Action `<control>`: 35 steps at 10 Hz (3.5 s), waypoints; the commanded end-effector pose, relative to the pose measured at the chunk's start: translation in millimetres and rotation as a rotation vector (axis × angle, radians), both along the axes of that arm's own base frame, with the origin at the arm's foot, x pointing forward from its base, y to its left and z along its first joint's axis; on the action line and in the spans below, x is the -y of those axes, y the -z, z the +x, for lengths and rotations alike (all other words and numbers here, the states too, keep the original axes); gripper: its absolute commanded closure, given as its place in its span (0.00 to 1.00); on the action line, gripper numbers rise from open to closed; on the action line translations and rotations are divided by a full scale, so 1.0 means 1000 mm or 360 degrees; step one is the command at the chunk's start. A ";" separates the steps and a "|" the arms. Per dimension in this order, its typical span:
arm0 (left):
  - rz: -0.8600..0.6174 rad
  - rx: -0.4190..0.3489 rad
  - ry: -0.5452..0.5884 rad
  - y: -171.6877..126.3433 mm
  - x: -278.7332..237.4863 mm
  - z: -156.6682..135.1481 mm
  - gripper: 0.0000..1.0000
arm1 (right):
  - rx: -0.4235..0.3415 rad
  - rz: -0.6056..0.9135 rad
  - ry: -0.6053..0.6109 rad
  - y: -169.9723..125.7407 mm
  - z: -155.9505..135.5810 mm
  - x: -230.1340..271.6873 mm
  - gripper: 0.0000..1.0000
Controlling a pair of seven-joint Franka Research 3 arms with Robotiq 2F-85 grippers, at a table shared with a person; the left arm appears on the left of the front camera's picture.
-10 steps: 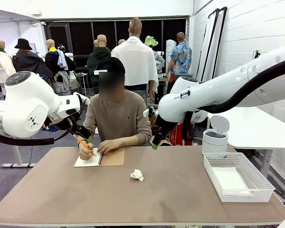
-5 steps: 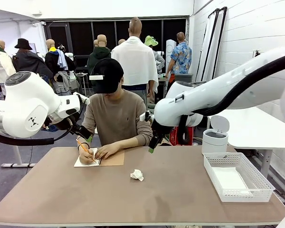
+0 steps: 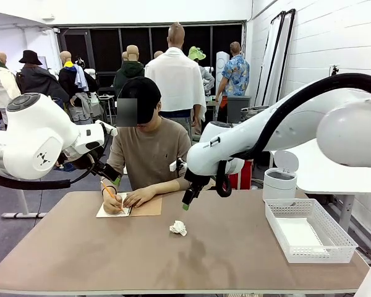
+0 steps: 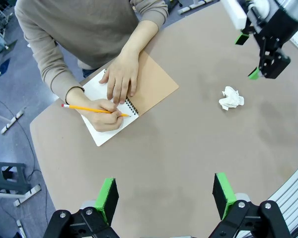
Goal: Sort the paper based on its condition.
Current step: If a person hands you a paper, place it in the Organizing basket , and if it's crumpled, put it in the Trash can.
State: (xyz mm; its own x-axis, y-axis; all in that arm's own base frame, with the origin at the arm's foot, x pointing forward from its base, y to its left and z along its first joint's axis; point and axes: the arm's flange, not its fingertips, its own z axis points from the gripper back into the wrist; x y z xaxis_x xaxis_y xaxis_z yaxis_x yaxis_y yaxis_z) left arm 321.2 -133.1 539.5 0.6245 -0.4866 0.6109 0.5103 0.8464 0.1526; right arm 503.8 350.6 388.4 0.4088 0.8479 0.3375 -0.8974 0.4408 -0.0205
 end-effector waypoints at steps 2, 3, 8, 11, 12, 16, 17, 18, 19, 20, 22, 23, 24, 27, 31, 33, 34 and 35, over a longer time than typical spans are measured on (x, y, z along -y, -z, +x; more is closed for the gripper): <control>-0.0006 -0.0002 -0.0003 0.000 -0.001 0.000 0.00 | -0.0095 -0.0070 -0.0055 0.019 0.008 -0.023 0.00; -0.0006 -0.0002 -0.0003 0.000 -0.001 0.000 0.00 | -0.0107 -0.0083 -0.0076 0.025 0.007 -0.027 0.00; -0.0006 -0.0002 -0.0003 0.000 -0.001 0.000 0.00 | -0.0172 -0.0151 -0.0178 0.052 0.007 -0.047 0.00; -0.0006 -0.0002 -0.0003 0.000 -0.001 0.000 0.00 | -0.0225 -0.0177 -0.0220 0.065 0.008 -0.055 0.00; -0.0006 -0.0002 -0.0003 0.000 -0.001 0.000 0.00 | -0.0240 -0.0177 -0.0231 0.067 0.009 -0.057 0.00; -0.0006 -0.0002 -0.0003 0.000 -0.001 0.000 0.00 | -0.0279 -0.0207 -0.0252 0.076 0.008 -0.063 0.00; -0.0006 -0.0002 -0.0003 0.000 -0.001 0.000 0.00 | -0.0274 -0.0222 -0.0248 0.079 0.010 -0.065 0.00; -0.0006 -0.0002 -0.0003 0.000 -0.001 0.000 0.00 | -0.0280 -0.0232 -0.0258 0.081 0.010 -0.066 0.00; -0.0006 -0.0002 -0.0003 0.000 -0.001 0.000 0.00 | -0.0301 -0.0237 -0.0248 0.081 0.011 -0.067 0.00; -0.0006 -0.0002 -0.0003 0.000 -0.001 0.000 0.00 | -0.0279 -0.0220 -0.0242 0.082 0.011 -0.068 0.18; -0.0006 -0.0002 -0.0003 0.000 -0.001 0.000 0.00 | -0.0286 -0.0213 -0.0228 0.081 0.012 -0.069 0.31; -0.0006 -0.0002 -0.0003 0.000 -0.001 0.000 0.00 | -0.0288 -0.0206 -0.0209 0.081 0.012 -0.069 0.49; -0.0006 -0.0002 -0.0003 0.000 -0.001 0.000 0.00 | -0.0288 -0.0201 -0.0219 0.082 0.013 -0.068 0.67; -0.0006 -0.0002 -0.0003 0.000 -0.001 0.000 0.00 | -0.0303 -0.0208 -0.0202 0.077 0.012 -0.065 0.67; -0.0006 -0.0002 -0.0003 0.000 -0.001 0.000 0.00 | -0.0276 -0.0154 0.0012 -0.002 0.004 -0.013 0.67; -0.0006 -0.0002 -0.0003 0.000 -0.001 0.000 0.00 | -0.0184 -0.0115 0.0286 -0.046 0.009 0.041 0.67; -0.0006 -0.0002 -0.0003 0.000 -0.001 0.000 0.00 | -0.0155 -0.0116 0.0409 -0.060 0.012 0.065 0.67; -0.0006 -0.0002 -0.0003 0.000 -0.001 0.000 0.00 | -0.0149 -0.0095 0.0532 -0.071 0.015 0.090 0.67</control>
